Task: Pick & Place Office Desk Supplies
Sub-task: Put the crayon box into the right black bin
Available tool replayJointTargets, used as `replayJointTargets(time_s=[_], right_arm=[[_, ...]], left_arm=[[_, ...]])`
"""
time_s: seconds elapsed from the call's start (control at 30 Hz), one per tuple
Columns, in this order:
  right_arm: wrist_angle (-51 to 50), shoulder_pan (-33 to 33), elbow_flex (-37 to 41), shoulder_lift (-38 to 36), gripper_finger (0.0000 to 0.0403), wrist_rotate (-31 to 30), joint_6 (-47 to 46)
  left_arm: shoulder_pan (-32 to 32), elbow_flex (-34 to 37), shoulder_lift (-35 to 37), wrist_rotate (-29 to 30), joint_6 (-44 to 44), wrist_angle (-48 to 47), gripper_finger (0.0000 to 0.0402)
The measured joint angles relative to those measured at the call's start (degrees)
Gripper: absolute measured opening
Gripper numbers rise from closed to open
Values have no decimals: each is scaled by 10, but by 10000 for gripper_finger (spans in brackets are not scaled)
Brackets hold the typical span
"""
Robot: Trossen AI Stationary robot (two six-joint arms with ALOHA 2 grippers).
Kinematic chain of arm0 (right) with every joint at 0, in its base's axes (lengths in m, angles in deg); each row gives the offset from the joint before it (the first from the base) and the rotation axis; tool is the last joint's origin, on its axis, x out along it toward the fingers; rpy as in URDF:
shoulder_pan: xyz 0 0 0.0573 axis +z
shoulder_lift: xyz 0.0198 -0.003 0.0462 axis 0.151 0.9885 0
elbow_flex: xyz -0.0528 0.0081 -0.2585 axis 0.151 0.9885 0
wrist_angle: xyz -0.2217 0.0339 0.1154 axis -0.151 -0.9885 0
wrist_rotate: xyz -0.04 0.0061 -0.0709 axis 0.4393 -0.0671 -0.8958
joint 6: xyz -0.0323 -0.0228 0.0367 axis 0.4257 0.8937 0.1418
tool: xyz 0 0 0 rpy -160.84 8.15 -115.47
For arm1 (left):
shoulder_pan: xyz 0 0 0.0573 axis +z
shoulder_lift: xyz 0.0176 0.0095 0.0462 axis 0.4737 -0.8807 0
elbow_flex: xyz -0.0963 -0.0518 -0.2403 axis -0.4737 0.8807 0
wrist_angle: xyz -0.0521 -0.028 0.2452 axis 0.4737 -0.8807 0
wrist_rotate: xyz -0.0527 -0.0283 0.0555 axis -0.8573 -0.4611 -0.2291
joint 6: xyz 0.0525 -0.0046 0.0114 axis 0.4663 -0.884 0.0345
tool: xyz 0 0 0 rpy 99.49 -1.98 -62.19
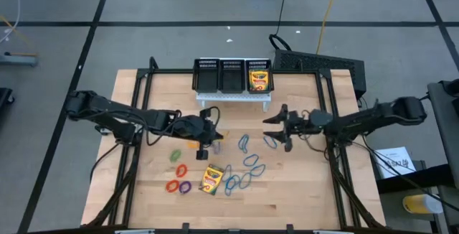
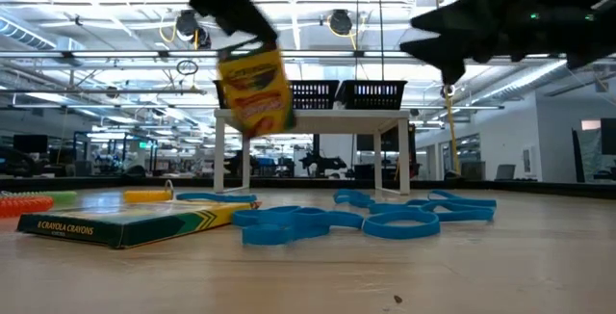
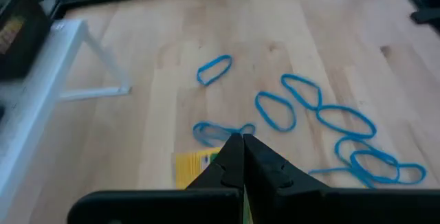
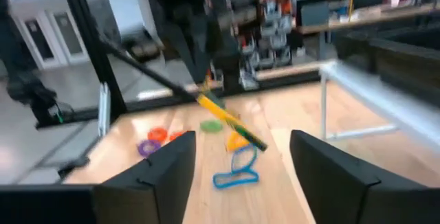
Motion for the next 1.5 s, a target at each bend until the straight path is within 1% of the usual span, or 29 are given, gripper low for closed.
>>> replayJointTargets(time_s=[0.1,0.2,0.27,0.37,0.4,0.5,0.57,0.7,0.77,0.8,0.97,1.17,1.37,1.5], right_arm=[[1,2,-39,60,239,0,13],[4,2,-76,118,235,0,31],[-4,2,-91,143,230,0,39],[8,4,-129,186,225,0,40],[7,4,-134,195,225,1,39],[10,4,-169,231,236,3,18],[8,4,-184,243,247,6,3],[10,4,-206,264,266,44,-5],[11,8,-213,277,270,47,-5],[9,10,-214,280,271,48,-3],[8,18,-228,312,268,47,-2],[31,31,-249,347,267,48,-2],[31,38,-283,377,261,47,34],[30,38,-286,379,251,45,44]], left_arm=[[0,-34,-19,-8,20,-26,0],[3,-63,-31,-10,29,-62,0],[3,-85,-40,-10,34,-61,0],[3,-106,-52,-10,43,-92,0],[3,-114,-57,-13,46,-85,0],[3,-124,-70,-14,48,-119,0],[3,-129,-76,-12,54,-117,0],[5,-128,-86,-11,53,-126,0],[6,-127,-86,-13,53,-136,0],[6,-127,-86,-12,53,-127,0],[7,-127,-81,-10,61,-122,0],[8,-127,-80,-10,66,-126,0],[8,-127,-80,-15,65,-122,0],[8,-127,-80,-15,61,-125,0]])
